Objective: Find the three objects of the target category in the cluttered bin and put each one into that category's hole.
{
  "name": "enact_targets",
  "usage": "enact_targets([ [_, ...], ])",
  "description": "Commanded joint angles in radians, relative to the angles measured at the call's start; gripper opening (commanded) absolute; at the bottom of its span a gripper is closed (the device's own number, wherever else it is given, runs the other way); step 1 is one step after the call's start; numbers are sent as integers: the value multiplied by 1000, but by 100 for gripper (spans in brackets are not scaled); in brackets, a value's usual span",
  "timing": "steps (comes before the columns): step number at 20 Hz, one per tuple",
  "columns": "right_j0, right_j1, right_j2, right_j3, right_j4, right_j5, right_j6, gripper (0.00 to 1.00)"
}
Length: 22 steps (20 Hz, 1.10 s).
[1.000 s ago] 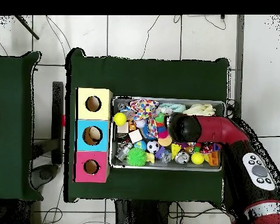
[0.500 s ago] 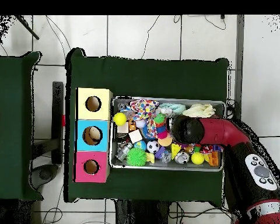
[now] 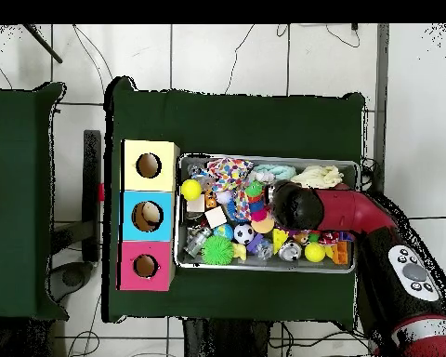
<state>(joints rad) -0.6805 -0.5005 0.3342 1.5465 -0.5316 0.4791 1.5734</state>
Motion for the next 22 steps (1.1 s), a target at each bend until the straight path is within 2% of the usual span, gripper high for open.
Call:
enact_targets([
  [1, -2, 74, 22, -29, -55, -82, 11, 100],
  [8, 15, 54, 5, -31, -44, -58, 10, 100],
  [12, 16, 50, 7, -29, -61, -60, -13, 100],
  [13, 18, 52, 8, -36, -63, -46, -24, 0],
  [22, 23, 50, 12, -44, -71, -14, -59, 0],
])
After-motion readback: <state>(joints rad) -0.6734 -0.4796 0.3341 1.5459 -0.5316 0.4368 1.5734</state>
